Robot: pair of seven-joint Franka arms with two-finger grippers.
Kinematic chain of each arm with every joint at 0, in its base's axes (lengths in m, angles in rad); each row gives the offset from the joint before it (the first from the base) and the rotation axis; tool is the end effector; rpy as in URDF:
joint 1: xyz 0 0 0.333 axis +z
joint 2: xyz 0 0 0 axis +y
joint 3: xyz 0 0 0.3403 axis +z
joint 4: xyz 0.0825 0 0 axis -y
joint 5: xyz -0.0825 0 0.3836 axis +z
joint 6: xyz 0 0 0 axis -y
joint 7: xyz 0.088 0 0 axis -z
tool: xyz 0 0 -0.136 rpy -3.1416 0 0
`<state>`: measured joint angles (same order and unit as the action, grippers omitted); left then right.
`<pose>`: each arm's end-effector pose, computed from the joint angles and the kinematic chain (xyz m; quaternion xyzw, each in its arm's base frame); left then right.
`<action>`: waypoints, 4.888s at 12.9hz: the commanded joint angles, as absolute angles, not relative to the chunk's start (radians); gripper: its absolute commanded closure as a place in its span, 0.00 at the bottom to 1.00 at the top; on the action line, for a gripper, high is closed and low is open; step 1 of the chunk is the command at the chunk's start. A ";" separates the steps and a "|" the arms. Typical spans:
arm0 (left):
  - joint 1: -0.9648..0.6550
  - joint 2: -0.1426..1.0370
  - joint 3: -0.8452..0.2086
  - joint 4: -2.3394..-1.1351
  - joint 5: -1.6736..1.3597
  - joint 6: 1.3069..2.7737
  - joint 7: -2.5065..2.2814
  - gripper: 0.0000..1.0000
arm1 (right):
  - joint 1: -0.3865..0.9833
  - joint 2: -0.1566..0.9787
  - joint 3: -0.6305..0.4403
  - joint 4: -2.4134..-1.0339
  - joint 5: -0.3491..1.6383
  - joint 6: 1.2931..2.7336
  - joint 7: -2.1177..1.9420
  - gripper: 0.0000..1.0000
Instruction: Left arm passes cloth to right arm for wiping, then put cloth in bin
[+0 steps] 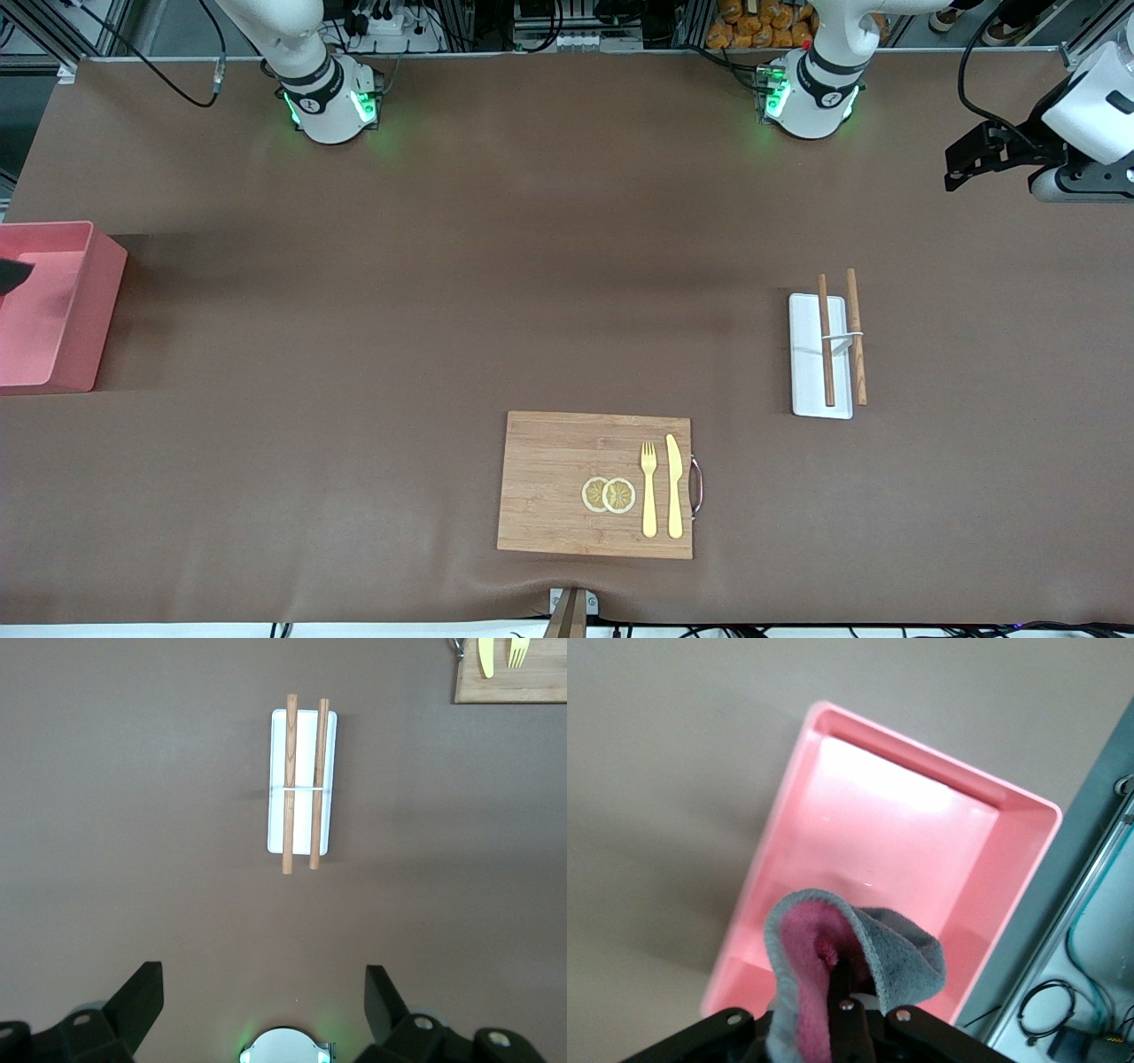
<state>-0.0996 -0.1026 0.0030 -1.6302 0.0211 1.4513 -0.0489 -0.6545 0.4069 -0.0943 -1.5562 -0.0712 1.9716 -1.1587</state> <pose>0.5022 -0.0455 0.6367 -0.9990 0.0230 0.0373 0.0131 0.5033 -0.4655 0.4087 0.9740 0.2205 -0.0391 0.0338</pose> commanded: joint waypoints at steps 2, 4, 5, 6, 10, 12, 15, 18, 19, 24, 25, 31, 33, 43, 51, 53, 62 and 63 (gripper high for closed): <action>-0.091 -0.103 -0.006 -1.635 0.026 1.462 -0.064 0.00 | -0.736 0.622 -0.064 -1.511 0.026 2.071 -1.267 1.00; -0.091 -0.101 -0.005 -1.632 0.026 1.463 -0.064 0.00 | -0.736 0.649 -0.066 -1.514 0.054 2.062 -1.270 0.60; -0.091 -0.101 -0.005 -1.632 0.026 1.465 -0.064 0.00 | -0.732 0.646 -0.066 -1.513 0.052 2.060 -1.272 0.01; -0.091 -0.101 -0.005 -1.632 0.026 1.466 -0.064 0.00 | -0.736 0.646 -0.064 -1.509 0.051 2.060 -1.279 0.00; -0.092 -0.101 -0.006 -1.634 0.026 1.466 -0.064 0.00 | -0.706 0.580 -0.063 -1.480 0.045 1.961 -1.255 0.00; -0.092 -0.101 -0.005 -1.634 0.026 1.466 -0.064 0.00 | -0.684 0.572 -0.066 -1.375 0.032 1.816 -1.221 0.00; -0.092 -0.092 -0.006 -1.632 0.026 1.470 -0.064 0.00 | -0.608 0.508 -0.066 -1.270 -0.020 1.636 -1.084 0.00; -0.092 -0.092 -0.006 -1.632 0.025 1.471 -0.064 0.00 | -0.491 0.431 -0.063 -1.278 -0.035 1.533 -0.866 0.00; -0.092 -0.092 -0.006 -1.632 0.023 1.474 -0.064 0.00 | -0.457 0.422 -0.063 -1.279 -0.035 1.525 -0.800 0.00; -0.092 -0.092 -0.006 -1.632 0.020 1.476 -0.064 0.00 | -0.293 0.387 -0.060 -1.282 -0.028 1.465 -0.487 0.00; -0.092 -0.092 -0.006 -1.632 0.020 1.476 -0.064 0.00 | -0.267 0.379 -0.061 -1.282 -0.022 1.456 -0.480 0.00; -0.092 -0.091 -0.006 -1.631 0.017 1.477 -0.061 0.00 | -0.193 0.279 -0.060 -1.310 -0.015 1.417 -0.307 0.00; -0.094 -0.087 -0.006 -1.631 0.017 1.479 -0.061 0.00 | -0.183 0.188 -0.061 -1.402 0.018 1.442 -0.288 0.00; -0.098 -0.084 -0.006 -1.629 0.012 1.516 -0.063 0.00 | -0.110 0.003 -0.060 -1.548 0.021 1.476 -0.025 0.00; -0.100 -0.077 -0.008 -1.632 0.003 1.555 -0.061 0.00 | -0.069 -0.008 -0.037 -1.525 0.041 1.523 -0.009 0.00; -0.101 -0.068 -0.006 -1.631 0.003 1.557 -0.061 0.00 | -0.058 -0.014 -0.037 -1.534 0.041 1.523 -0.008 0.00; -0.092 -0.066 -0.006 -1.631 -0.005 1.557 -0.054 0.00 | -0.025 -0.011 -0.043 -1.494 0.026 1.525 0.051 0.00; -0.092 -0.066 -0.006 -1.631 -0.005 1.557 -0.054 0.00 | -0.028 -0.015 -0.044 -1.493 0.026 1.514 0.046 0.00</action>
